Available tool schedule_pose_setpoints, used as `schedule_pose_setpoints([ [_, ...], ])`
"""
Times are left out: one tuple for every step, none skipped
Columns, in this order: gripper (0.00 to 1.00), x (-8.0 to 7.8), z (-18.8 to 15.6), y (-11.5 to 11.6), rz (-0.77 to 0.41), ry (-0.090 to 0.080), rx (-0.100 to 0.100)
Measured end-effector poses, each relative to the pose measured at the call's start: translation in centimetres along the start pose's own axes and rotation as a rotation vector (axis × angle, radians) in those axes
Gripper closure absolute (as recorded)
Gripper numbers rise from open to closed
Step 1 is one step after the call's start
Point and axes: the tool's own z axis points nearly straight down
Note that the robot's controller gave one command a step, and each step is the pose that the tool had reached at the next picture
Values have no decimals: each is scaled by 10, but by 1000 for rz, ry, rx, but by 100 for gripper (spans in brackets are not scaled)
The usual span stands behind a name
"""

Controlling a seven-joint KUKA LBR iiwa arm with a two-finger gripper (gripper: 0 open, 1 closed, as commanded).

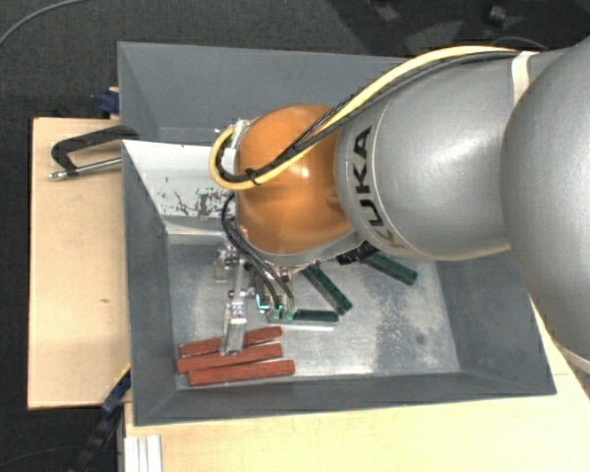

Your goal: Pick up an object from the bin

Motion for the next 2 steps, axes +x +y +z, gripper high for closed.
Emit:
schedule_pose_setpoints([
  [0,-13,107,-34,-166,-1,1],
  [100,-16,101,-32,-165,-12,-3],
])
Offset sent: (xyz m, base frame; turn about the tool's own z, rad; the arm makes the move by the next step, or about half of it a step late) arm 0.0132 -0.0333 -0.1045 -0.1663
